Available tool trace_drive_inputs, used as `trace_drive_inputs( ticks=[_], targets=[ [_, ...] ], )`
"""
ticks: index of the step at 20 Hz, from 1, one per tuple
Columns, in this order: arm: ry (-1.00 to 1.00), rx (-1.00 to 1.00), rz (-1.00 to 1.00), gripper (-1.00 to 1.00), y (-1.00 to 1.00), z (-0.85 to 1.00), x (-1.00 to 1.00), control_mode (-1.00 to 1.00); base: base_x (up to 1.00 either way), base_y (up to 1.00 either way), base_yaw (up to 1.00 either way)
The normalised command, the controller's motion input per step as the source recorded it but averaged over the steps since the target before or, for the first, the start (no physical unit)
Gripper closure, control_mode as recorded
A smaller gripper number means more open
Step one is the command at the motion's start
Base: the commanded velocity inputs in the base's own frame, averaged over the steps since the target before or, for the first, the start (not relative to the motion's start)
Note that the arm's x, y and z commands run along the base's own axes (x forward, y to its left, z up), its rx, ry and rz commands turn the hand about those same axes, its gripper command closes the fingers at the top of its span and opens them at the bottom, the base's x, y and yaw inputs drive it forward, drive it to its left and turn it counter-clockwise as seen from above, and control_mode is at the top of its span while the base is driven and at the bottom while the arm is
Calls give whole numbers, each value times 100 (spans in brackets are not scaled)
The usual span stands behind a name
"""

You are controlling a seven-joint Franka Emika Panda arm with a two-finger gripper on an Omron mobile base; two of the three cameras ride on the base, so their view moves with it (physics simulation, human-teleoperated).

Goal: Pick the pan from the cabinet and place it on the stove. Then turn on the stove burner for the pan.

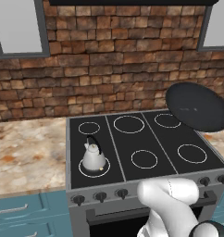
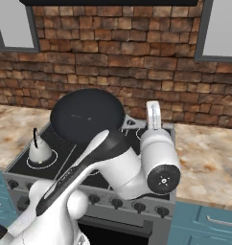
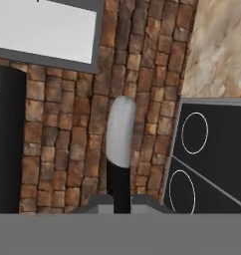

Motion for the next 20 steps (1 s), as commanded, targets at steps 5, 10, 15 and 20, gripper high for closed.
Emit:
trace_drive_inputs(
  ticks=[5, 10, 15, 20],
  targets=[
    [0, 1, 0, 100, -55, -61, 0, -100, 0, 0, 0],
    [-3, -2, 0, 100, -17, -53, 7, -100, 0, 0, 0],
    [-4, 0, 0, 100, -17, -53, 20, -100, 0, 0, 0],
    [-1, 0, 0, 100, -30, -55, 18, -100, 0, 0, 0]
  ],
)
